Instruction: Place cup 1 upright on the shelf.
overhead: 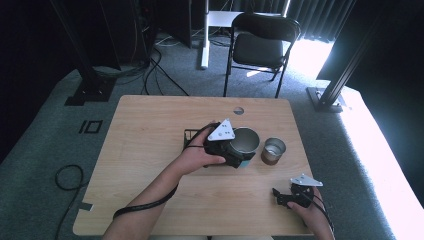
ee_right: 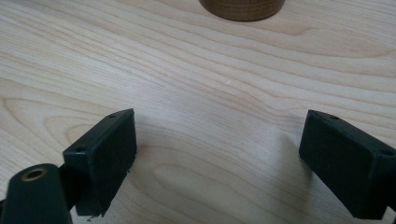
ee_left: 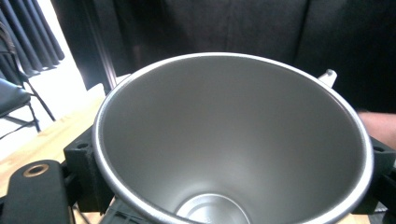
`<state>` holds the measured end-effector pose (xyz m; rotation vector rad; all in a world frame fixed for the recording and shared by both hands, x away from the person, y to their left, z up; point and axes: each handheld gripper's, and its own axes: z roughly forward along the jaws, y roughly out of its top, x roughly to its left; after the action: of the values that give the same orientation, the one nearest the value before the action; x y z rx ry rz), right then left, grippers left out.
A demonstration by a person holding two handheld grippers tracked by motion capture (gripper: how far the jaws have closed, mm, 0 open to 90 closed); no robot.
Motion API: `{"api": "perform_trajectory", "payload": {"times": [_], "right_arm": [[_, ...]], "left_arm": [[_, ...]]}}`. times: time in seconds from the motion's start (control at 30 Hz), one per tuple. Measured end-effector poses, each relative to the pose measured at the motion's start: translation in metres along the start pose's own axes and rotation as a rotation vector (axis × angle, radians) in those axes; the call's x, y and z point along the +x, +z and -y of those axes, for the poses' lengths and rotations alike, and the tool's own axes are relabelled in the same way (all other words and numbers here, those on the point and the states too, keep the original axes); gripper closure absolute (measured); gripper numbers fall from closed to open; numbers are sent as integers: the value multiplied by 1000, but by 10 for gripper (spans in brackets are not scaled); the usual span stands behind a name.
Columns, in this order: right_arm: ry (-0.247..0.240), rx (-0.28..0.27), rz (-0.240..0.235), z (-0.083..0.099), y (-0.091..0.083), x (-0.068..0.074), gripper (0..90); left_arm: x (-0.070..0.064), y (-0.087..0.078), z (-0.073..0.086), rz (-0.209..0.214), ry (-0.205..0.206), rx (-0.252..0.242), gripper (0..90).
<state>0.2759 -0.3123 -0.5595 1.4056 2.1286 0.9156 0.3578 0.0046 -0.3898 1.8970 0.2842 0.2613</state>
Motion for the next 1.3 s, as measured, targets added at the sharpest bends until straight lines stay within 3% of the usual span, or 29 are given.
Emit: {"api": "perform_trajectory", "payload": {"times": [0.57, 0.7, 1.3], "right_arm": [[1, -1, 0, 0, 0, 0, 107], [1, -1, 0, 0, 0, 0, 107], [0, 0, 0, 0, 0, 0, 107]], "left_arm": [[34, -36, -1, -117, -59, -34, 136], [42, -44, 4, -166, -63, -29, 136], [71, -58, 39, -296, -143, -18, 137]]}}
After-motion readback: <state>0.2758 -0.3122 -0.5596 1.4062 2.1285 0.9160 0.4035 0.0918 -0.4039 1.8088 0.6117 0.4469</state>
